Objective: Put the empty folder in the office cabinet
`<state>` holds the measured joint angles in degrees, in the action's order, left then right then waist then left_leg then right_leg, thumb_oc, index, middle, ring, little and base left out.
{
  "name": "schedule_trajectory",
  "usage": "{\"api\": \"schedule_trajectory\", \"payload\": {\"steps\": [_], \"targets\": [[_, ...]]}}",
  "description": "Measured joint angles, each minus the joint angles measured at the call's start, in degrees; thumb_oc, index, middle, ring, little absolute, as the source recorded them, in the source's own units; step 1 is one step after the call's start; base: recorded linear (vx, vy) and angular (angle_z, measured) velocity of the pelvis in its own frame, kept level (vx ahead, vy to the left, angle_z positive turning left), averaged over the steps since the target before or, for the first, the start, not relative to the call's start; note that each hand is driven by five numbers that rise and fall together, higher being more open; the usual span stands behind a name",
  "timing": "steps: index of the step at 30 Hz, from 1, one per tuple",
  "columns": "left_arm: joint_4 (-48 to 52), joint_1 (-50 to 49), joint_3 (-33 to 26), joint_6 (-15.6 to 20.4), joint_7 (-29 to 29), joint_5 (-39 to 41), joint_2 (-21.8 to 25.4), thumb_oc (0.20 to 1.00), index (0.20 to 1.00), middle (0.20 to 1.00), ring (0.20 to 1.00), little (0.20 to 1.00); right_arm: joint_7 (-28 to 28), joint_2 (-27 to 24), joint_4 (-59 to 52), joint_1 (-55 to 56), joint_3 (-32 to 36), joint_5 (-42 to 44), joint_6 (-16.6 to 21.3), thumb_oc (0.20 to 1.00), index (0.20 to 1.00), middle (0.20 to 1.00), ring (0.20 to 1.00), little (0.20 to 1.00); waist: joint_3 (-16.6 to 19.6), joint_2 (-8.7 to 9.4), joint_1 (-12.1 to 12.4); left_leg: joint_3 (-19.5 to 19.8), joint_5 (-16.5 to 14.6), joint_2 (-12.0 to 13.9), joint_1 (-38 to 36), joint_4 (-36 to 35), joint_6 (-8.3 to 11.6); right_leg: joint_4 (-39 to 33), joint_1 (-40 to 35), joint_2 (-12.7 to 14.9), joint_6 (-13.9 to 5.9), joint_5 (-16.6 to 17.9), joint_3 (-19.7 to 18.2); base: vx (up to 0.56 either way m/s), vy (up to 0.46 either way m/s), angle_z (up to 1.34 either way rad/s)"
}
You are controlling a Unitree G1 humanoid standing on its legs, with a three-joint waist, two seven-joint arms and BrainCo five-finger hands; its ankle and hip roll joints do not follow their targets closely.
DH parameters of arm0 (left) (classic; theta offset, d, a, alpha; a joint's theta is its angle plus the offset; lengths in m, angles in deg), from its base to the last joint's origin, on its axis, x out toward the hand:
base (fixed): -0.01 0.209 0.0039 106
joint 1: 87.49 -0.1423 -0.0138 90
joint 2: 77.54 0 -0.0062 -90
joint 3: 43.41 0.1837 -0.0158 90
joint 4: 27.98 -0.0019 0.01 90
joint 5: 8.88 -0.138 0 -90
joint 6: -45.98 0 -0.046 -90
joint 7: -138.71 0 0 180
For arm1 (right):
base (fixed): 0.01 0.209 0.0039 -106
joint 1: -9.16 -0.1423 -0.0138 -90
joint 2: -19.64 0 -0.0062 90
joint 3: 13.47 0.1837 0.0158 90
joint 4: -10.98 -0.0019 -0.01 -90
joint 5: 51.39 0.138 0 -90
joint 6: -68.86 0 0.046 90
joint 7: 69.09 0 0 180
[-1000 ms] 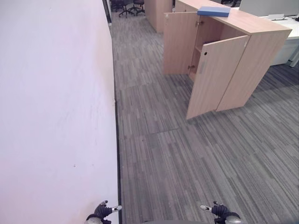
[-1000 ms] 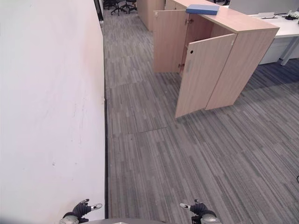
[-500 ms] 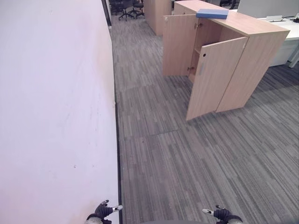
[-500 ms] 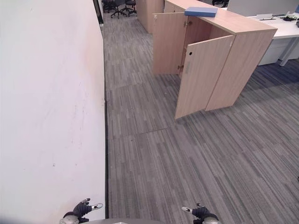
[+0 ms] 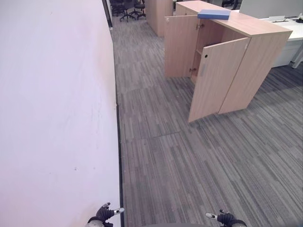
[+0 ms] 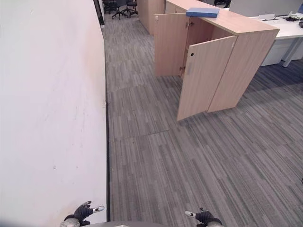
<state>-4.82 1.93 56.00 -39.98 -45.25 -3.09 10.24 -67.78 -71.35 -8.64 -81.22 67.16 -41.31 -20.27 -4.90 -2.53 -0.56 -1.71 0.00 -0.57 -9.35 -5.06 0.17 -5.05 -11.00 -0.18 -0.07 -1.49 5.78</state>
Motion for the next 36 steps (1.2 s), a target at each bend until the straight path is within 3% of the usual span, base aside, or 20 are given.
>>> {"api": "schedule_trajectory", "payload": {"steps": [8,11,14,15,16,17,21,24,25,30,33,34,35,36], "targets": [[-0.1,0.1,0.0,0.0,0.3,0.1,0.0,1.000,1.000,1.000,1.000,1.000,0.3,-0.5,0.1,0.1,0.0,0.0,0.0,1.000,1.000,1.000,1.000,1.000,0.0,-0.46,-0.5,0.7,0.2,0.3,0.9,0.3,0.34,0.0,0.6,-0.4,-0.03,-0.2,0.3,-0.02,-0.064,0.03],[-0.1,0.5,0.0,0.1,0.6,0.6,0.0,1.000,1.000,1.000,1.000,1.000,0.5,-0.6,0.2,-0.3,0.0,0.0,0.0,1.000,1.000,1.000,1.000,1.000,-1.3,-0.46,-0.4,0.9,0.6,0.3,2.9,3.0,1.56,0.5,1.3,-0.4,0.31,-0.3,0.4,-0.08,-0.088,0.06],[-0.1,2.7,-0.5,0.2,0.9,0.8,0.2,1.000,1.000,1.000,1.000,1.000,0.7,-0.7,2.1,-2.2,0.3,0.1,0.2,1.000,1.000,1.000,1.000,1.000,-4.8,1.55,-0.1,1.8,2.7,-1.4,9.3,13.9,5.12,2.7,3.1,0.9,1.81,-1.1,0.3,-0.01,-0.086,0.19],[-0.1,3.9,-0.4,0.2,1.0,1.7,0.3,1.000,1.000,1.000,1.000,1.000,0.9,-0.9,2.3,-2.8,0.5,0.1,0.1,1.000,1.000,1.000,1.000,1.000,-6.7,3.23,0.6,1.9,3.2,-2.1,12.0,19.2,7.16,2.8,2.9,2.7,3.68,-0.3,0.5,0.11,-0.020,0.10],[-0.4,3.5,-0.4,0.2,1.1,1.9,0.3,1.000,1.000,1.000,1.000,1.000,1.1,-1.1,2.3,-2.8,0.6,0.1,0.2,1.000,1.000,1.000,1.000,1.000,-7.2,3.81,0.8,2.1,3.0,-1.1,13.3,21.4,7.05,2.2,2.2,2.6,3.86,-0.3,0.5,0.19,-0.010,0.15],[-0.7,3.5,-0.4,0.2,1.1,2.4,0.2,1.000,1.000,1.000,1.000,1.000,1.1,-1.3,2.5,-2.5,0.9,0.1,0.0,1.000,1.000,1.000,1.000,1.000,-7.5,3.41,0.7,2.3,3.1,1.6,15.3,24.6,7.18,1.4,1.0,1.8,4.71,-0.4,0.9,0.21,0.030,0.16],[-0.5,3.0,-0.2,0.2,1.1,2.8,-0.5,1.000,1.000,1.000,1.000,1.000,1.2,-2.4,2.5,-2.8,1.0,0.3,-0.1,1.000,1.000,1.000,1.000,1.000,-7.8,1.70,1.5,4.0,4.8,5.2,16.4,11.6,8.77,0.9,1.1,0.5,4.39,-0.6,0.4,0.26,0.105,0.00],[-0.6,3.3,-0.3,0.2,1.1,2.9,-0.5,1.000,1.000,1.000,1.000,1.000,1.1,-2.2,2.8,-3.0,1.0,1.3,-0.1,1.000,1.000,1.000,1.000,1.000,-7.6,-0.33,2.4,5.6,9.0,8.5,17.3,-0.9,10.17,-0.1,0.8,-1.9,4.50,-0.7,-0.4,0.28,0.114,-0.15],[-0.4,3.1,-0.5,0.2,1.0,3.2,-0.4,1.000,1.000,1.000,1.000,1.000,1.1,-2.3,2.8,-2.9,1.1,2.4,-0.2,1.000,1.000,1.000,1.000,1.000,-8.0,-0.60,3.9,5.5,9.9,9.9,19.0,-0.8,10.10,0.0,-0.2,-2.3,5.32,-1.1,-2.0,0.37,0.168,-0.44],[-0.4,2.2,-1.8,0.2,0.9,5.1,-0.1,1.000,1.000,1.000,1.000,1.000,1.2,-2.1,2.8,-2.7,1.2,2.5,-0.2,1.000,1.000,1.000,1.000,1.000,-7.8,0.08,6.7,4.3,9.9,9.9,21.2,-0.2,10.11,0.0,-5.3,-0.4,3.15,-5.7,-5.6,0.40,0.259,-0.43],[-1.3,1.8,-3.2,0.2,0.7,5.1,0.3,1.000,1.000,1.000,1.000,1.000,1.2,-1.6,2.8,-2.1,1.1,2.5,-0.1,1.000,1.000,1.000,1.000,1.000,-6.2,1.55,7.5,3.4,9.2,9.4,23.0,4.5,9.01,0.0,-7.9,2.5,-0.44,-9.2,-6.6,0.34,0.277,-0.41],[-2.1,1.9,-3.1,0.2,0.6,5.1,1.2,1.000,1.000,1.000,1.000,1.000,1.2,-0.3,4.2,-1.8,0.9,2.5,-0.2,1.000,1.000,1.000,1.000,1.000,-3.7,4.03,7.4,1.7,11.7,6.8,24.0,8.2,7.30,0.3,-9.9,6.1,-3.12,-12.4,-6.9,0.33,0.250,-0.01],[-2.1,2.3,-3.1,0.2,0.5,5.1,2.0,1.000,1.000,1.000,1.000,1.000,1.1,1.1,4.4,-1.5,0.7,2.5,-0.2,1.000,1.000,1.000,1.000,1.000,-3.2,7.03,7.3,0.9,10.9,4.3,24.0,8.6,5.01,1.6,-9.2,8.4,-3.60,-12.8,-6.9,0.30,0.206,0.18],[-0.9,4.1,-2.9,0.4,0.2,5.1,2.7,1.000,1.000,1.000,1.000,1.000,1.0,2.6,4.3,-2.4,1.1,2.6,0.1,1.000,1.000,1.000,1.000,1.000,-3.0,8.75,7.2,0.6,10.2,2.5,24.7,9.9,3.39,5.3,-7.3,9.6,-5.53,-10.7,-6.7,0.39,0.294,0.40]]}}
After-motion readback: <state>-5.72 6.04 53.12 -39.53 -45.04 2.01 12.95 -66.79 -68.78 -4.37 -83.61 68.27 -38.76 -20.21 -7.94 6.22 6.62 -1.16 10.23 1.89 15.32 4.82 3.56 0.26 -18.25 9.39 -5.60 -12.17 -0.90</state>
